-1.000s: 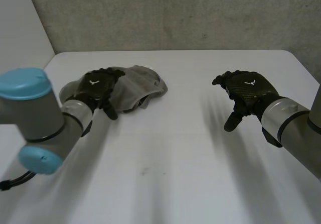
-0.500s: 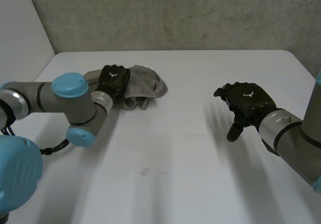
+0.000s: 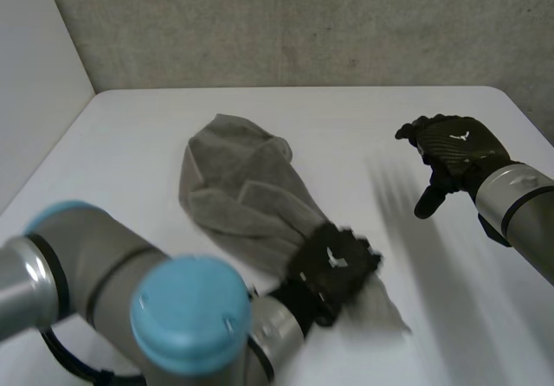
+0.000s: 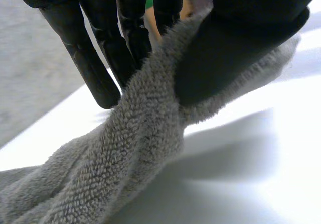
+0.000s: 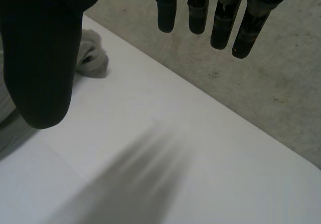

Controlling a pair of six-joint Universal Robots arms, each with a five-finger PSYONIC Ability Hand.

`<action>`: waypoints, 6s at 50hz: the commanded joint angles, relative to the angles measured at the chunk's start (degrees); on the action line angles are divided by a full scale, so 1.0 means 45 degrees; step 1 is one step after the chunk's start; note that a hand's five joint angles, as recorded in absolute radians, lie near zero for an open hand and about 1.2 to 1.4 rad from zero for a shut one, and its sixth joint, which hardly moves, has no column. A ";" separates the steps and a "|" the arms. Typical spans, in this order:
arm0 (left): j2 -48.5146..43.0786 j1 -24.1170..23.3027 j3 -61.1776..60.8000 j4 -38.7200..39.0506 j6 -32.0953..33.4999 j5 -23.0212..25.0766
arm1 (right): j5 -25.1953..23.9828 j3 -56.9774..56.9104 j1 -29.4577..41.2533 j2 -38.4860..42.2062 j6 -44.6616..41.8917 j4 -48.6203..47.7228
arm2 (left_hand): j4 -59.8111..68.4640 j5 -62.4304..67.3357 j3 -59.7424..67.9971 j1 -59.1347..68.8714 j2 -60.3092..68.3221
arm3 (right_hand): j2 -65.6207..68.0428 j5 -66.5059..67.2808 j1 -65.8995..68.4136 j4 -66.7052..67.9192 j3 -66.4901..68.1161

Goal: Fold the towel.

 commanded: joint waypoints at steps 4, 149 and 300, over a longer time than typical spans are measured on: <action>0.1204 -0.0780 -0.0688 -0.0139 -0.0058 -0.0250 | -0.0016 -0.0031 -0.0312 -0.0062 -0.0001 -0.0005 | -0.9313 -0.9320 -0.9321 -0.8840 -0.9276 | -0.0742 -0.0673 -0.0184 -0.0731 -0.0497; 0.1544 0.7502 -0.3209 0.1815 0.2808 0.1682 | -0.2262 -0.2199 0.2090 0.1305 -0.3790 0.5171 | -0.7975 -0.7982 -0.7983 -0.7502 -0.7938 | 1.4813 1.4882 1.5372 1.4825 1.5059; 0.0917 0.7717 0.4662 0.4393 0.0372 0.0393 | 0.1800 -0.4855 0.1972 0.1462 -0.5177 -0.4204 | 0.2596 0.2588 0.2588 0.3069 0.2632 | 1.4813 1.4882 1.5372 1.4825 1.5059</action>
